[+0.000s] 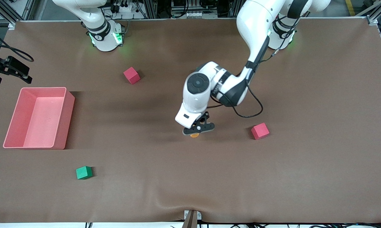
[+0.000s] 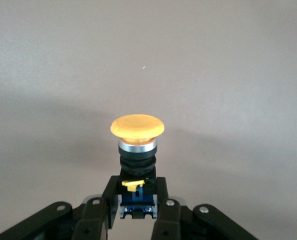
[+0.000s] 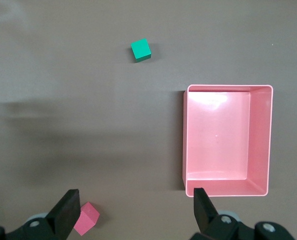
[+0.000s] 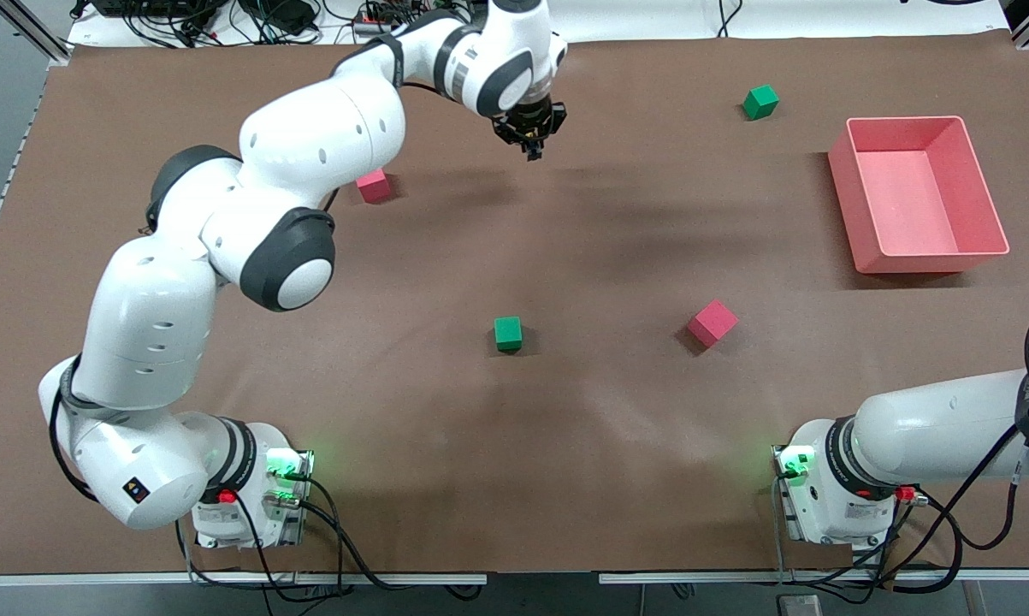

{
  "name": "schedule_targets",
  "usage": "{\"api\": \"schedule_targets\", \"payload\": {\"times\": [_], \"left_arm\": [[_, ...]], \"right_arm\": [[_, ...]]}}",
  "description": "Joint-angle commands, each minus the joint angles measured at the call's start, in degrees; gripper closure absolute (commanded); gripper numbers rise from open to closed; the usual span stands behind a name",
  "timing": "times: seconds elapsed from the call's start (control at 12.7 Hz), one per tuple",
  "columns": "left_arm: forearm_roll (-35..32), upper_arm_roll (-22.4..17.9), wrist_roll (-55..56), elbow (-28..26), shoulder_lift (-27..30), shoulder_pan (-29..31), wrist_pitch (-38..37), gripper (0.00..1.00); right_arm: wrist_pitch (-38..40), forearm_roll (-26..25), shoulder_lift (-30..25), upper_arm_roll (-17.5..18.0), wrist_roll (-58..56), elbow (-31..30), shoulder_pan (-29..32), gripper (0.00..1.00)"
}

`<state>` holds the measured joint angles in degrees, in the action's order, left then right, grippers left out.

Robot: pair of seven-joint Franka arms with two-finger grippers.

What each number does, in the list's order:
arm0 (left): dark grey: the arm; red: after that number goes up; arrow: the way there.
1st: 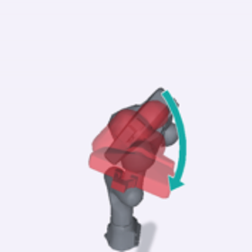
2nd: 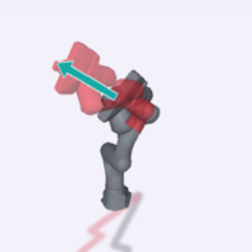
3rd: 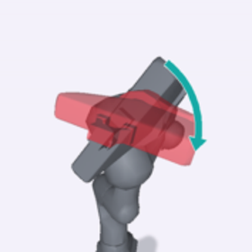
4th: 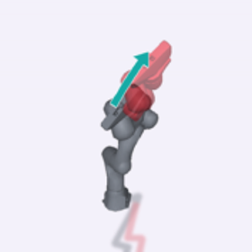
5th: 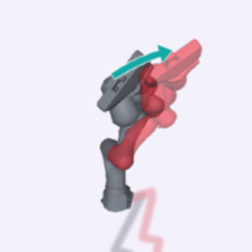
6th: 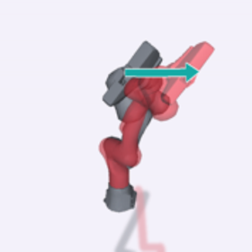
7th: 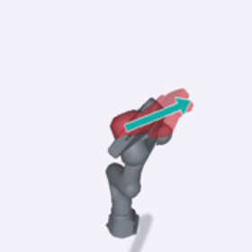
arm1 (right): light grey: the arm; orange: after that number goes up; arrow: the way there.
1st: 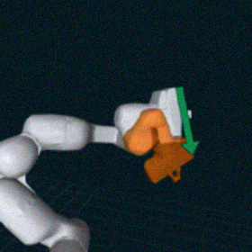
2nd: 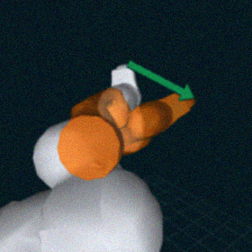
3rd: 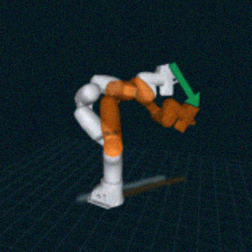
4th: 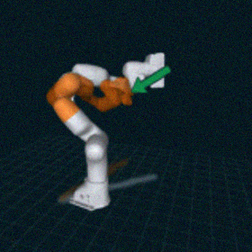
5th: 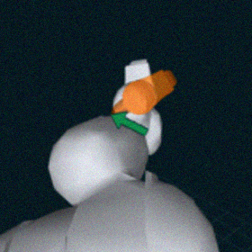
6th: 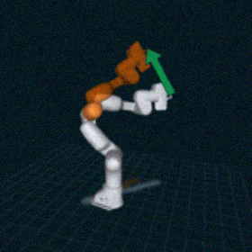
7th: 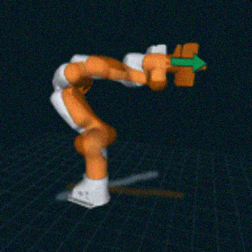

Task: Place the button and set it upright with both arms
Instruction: 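Lift and turn the button upright with the left gripper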

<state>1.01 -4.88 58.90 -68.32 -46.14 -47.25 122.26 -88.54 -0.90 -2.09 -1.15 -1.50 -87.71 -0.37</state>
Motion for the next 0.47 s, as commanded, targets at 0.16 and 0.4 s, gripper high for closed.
{"api": "schedule_targets", "payload": {"times": [0.16, 0.4], "left_arm": [[-17.05, -1.10, 27.34, -1.99, -2.36, -7.67, 7.28, 1.00], [-33.49, -0.66, 45.82, -2.08, -5.27, -10.58, 7.56, 1.00]], "right_arm": [[0.65, 0.11, 0.51, 0.89, 0.53, 0.97, 1.16, 0.00], [0.65, 0.20, 0.51, 0.89, 0.53, 0.97, 1.16, 0.00]]}}
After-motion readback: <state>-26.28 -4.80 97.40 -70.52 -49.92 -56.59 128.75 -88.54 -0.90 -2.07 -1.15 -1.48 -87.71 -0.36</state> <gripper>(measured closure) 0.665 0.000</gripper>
